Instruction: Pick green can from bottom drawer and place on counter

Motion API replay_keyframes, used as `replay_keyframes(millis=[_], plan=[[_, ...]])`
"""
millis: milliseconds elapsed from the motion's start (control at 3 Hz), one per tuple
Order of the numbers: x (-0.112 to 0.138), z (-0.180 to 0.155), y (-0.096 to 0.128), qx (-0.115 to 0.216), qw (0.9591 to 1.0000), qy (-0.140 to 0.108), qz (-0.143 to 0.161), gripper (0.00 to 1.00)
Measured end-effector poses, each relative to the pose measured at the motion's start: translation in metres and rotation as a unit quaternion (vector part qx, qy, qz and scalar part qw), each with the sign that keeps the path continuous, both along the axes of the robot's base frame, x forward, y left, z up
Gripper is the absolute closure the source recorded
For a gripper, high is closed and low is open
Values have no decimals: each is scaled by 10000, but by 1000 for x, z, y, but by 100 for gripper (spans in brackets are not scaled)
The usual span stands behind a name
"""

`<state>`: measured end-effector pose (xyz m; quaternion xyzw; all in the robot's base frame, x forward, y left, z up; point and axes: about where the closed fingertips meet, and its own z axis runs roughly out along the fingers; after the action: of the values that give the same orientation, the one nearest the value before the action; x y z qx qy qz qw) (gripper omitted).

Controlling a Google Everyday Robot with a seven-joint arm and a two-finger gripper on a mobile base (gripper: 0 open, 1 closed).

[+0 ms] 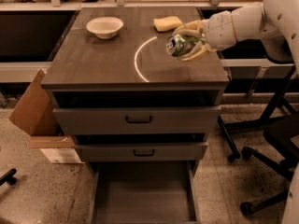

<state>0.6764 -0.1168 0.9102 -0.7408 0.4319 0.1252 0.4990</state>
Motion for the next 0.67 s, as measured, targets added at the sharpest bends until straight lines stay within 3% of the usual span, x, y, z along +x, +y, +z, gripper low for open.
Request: replay_keyframes(millis=[667], plan=[[29,-13,16,-192,9988,419,-136,100]])
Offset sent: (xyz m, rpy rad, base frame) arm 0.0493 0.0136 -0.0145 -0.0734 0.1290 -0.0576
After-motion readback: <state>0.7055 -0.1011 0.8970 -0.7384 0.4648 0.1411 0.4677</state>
